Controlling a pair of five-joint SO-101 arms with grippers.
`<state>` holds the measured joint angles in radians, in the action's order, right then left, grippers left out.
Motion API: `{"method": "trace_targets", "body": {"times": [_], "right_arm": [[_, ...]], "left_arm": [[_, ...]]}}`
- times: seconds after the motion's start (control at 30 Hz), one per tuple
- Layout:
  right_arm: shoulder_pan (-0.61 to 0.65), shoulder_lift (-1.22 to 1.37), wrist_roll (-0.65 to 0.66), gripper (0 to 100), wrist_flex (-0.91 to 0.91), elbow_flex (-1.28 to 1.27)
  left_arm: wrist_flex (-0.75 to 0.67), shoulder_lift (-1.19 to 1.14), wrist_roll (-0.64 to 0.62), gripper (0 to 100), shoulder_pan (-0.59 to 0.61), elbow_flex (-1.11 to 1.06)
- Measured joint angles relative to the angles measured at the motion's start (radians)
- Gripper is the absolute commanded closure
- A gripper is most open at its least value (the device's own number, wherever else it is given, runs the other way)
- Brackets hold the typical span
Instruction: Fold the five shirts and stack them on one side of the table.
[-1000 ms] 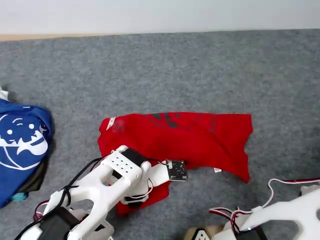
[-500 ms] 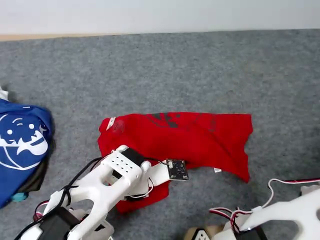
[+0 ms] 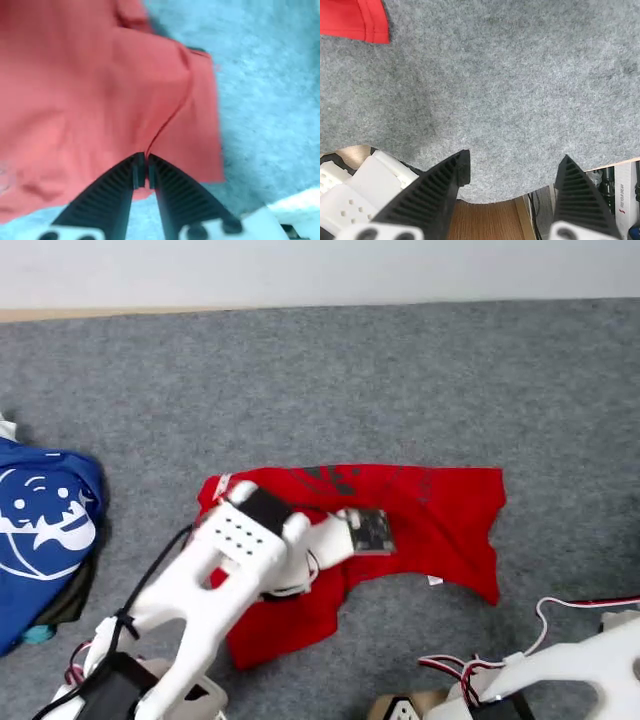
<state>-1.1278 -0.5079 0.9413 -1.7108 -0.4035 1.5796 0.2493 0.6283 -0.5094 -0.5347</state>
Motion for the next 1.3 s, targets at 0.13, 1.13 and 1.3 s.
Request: {"method": "trace_targets", "body": {"times": [0.13, 1.13, 1.3], "right_arm": [[0.0, 0.0, 0.0, 71.4, 0.0, 0.0], [0.0, 0.0, 0.0, 71.5, -0.018, -0.049], [0.0, 0.0, 0.0, 71.5, -0.021, -0.049]], "left_arm": [[-0.037, 0.0, -0.002, 100, 0.118, 0.035], [-0.39, -0.282, 0.008, 100, 0.242, 0.089], [-0.394, -0.282, 0.005, 99, 0.284, 0.106]]}}
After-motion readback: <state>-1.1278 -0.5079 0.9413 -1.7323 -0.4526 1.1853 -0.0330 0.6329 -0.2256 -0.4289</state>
